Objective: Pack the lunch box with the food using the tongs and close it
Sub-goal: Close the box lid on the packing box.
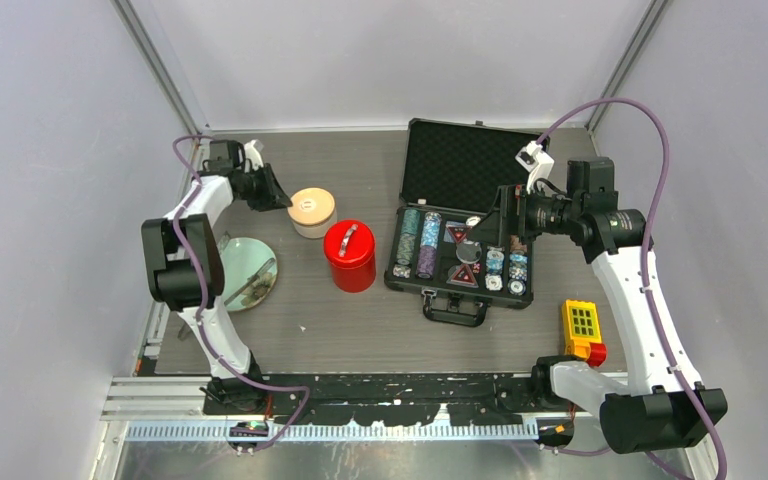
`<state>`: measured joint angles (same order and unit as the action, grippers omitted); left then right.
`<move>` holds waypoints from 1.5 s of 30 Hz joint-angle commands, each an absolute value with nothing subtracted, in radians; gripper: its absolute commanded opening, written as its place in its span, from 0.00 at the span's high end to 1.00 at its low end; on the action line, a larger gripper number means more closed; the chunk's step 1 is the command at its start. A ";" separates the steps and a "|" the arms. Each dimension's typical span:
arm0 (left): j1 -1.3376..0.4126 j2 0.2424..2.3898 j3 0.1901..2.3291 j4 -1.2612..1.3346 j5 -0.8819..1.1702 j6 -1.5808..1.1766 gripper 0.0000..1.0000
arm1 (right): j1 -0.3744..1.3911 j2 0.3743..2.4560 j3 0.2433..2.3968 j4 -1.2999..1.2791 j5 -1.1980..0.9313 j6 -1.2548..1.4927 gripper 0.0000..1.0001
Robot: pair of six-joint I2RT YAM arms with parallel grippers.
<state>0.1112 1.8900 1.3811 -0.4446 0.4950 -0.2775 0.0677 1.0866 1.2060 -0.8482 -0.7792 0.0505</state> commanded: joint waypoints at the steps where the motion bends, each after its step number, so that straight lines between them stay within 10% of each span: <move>1: 0.112 1.836 1.369 -0.460 0.425 -0.233 0.72 | 0.062 1.077 1.238 -0.836 -0.795 0.043 0.07; 23: 0.014 1.739 1.599 -0.769 0.404 0.187 0.30 | 0.063 1.069 1.230 -0.835 -0.794 0.041 0.07; 45: -0.136 1.815 1.433 -0.631 0.202 0.250 0.39 | 0.062 1.073 1.226 -0.836 -0.790 0.034 0.07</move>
<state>-0.1219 1.8130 1.4574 -0.6949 0.2436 0.2276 0.0677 1.0866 1.2060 -0.8509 -0.7795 0.0502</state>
